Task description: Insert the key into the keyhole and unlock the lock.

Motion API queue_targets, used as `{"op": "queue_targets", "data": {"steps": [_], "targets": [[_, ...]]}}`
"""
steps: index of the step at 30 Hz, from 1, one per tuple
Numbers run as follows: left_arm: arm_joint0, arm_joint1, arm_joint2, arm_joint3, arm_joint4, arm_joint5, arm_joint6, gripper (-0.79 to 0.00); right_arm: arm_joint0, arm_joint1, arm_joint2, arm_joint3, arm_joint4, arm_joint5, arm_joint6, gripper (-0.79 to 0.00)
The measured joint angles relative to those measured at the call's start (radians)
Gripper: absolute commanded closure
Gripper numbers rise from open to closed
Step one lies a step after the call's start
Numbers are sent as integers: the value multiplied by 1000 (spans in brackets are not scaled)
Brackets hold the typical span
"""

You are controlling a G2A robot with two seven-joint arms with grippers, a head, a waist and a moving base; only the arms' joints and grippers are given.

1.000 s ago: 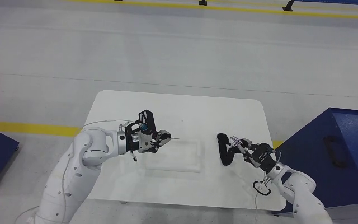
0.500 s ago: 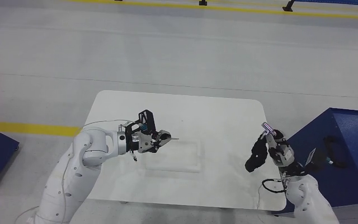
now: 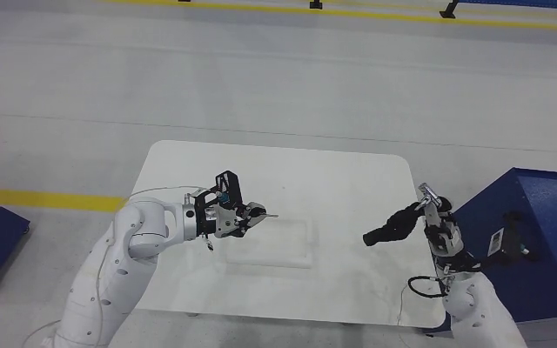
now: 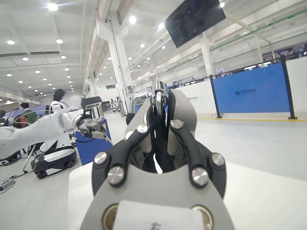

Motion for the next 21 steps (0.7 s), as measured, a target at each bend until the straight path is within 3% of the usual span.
{"op": "queue_targets", "data": {"steps": [6, 10, 13, 15, 21], "targets": [[0, 0, 0, 0, 0, 0, 0, 0, 12, -16, -166, 25, 391, -41, 88, 0], [0, 0, 0, 0, 0, 0, 0, 0, 37, 9, -330, -22, 722, -39, 322, 0], [0, 0, 0, 0, 0, 0, 0, 0, 40, 23, -364, -49, 931, -39, 489, 0], [0, 0, 0, 0, 0, 0, 0, 0, 39, 23, -361, -48, 972, -39, 507, 0], [0, 0, 0, 0, 0, 0, 0, 0, 39, 22, -360, -47, 879, -39, 444, 0]]}}
